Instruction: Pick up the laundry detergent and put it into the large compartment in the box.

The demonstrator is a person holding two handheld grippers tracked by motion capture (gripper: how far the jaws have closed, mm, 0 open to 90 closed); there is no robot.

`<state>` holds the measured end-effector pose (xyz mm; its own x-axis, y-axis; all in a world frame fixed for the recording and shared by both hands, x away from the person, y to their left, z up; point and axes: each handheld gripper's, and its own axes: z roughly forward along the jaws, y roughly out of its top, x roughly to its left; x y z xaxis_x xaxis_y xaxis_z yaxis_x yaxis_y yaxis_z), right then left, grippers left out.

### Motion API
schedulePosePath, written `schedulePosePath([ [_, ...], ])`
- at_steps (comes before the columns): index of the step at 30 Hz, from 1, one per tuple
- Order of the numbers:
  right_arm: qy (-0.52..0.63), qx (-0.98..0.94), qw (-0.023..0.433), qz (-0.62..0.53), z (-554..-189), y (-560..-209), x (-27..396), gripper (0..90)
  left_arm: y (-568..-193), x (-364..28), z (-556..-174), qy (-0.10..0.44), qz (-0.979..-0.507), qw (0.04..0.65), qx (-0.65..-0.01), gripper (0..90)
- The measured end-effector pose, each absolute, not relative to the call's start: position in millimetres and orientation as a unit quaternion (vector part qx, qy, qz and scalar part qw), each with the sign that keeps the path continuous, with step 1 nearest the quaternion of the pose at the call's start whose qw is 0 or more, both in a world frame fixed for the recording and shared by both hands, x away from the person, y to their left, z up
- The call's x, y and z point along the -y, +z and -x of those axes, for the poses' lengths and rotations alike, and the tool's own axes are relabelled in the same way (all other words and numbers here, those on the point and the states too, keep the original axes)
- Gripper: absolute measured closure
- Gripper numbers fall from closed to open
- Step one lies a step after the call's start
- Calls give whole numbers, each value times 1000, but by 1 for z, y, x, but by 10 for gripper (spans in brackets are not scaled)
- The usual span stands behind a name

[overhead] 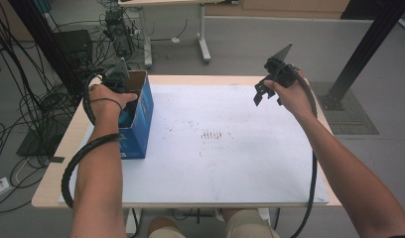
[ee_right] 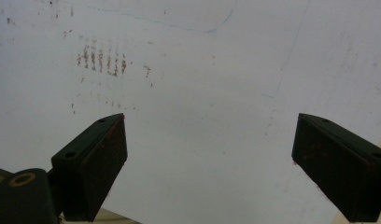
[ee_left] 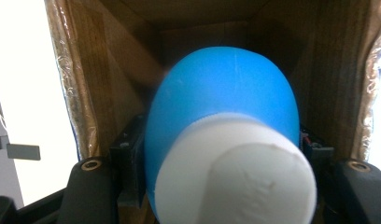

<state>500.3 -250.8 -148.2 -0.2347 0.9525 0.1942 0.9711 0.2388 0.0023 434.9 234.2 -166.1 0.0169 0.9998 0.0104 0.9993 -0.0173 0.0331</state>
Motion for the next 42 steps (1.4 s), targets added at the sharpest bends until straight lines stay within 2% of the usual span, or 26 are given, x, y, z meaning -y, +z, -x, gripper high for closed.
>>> schedulePosePath([
  [42,-63,783,81,614,-500,-150,255,101,-166,-234,-433,17,-714,11,-700,364],
])
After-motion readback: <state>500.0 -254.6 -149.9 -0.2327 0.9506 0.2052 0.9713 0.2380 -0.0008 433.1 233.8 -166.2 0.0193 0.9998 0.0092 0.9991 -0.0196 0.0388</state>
